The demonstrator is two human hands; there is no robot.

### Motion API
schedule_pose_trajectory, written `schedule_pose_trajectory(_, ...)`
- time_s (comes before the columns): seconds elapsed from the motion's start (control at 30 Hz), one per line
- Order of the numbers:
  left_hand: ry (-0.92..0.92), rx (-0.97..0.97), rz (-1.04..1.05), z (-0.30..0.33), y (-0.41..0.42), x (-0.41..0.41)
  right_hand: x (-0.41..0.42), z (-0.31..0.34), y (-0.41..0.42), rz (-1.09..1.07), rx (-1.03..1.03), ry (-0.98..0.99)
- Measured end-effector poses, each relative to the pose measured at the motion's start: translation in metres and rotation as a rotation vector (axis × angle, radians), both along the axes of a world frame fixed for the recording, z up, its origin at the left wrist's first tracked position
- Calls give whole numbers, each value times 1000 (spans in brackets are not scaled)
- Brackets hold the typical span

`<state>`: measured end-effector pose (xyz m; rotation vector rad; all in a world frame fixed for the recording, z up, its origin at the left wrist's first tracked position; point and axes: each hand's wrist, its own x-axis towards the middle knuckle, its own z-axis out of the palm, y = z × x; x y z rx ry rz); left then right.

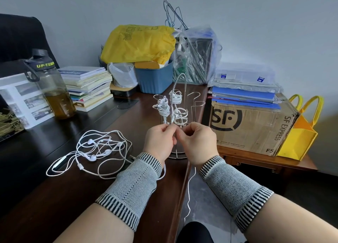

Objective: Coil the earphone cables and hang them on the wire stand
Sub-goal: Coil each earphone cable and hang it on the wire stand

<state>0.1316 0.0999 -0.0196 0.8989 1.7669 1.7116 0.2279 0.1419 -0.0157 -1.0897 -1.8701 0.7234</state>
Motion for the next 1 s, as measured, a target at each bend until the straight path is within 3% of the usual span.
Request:
schedule_pose_trajectory(0.27,88,-33,66,-4,2,-1,-8,0,-2,-89,37,-10)
schedule_pose_trajectory(0.4,176,35,131,-9,0,2,-5,-2,-2,-48,89,-30)
schedule_pose_trajectory(0.57,121,110,208,-7,3,6,2,-4,-2,35,110,3)
schedule_pose_trajectory(0.77,223,44,178,-8,0,4,14,-14,-3,152,1,68)
schedule_pose_trajectory(1.0,97,-12,74,0,-5,5,19,-11,3,119,59,153)
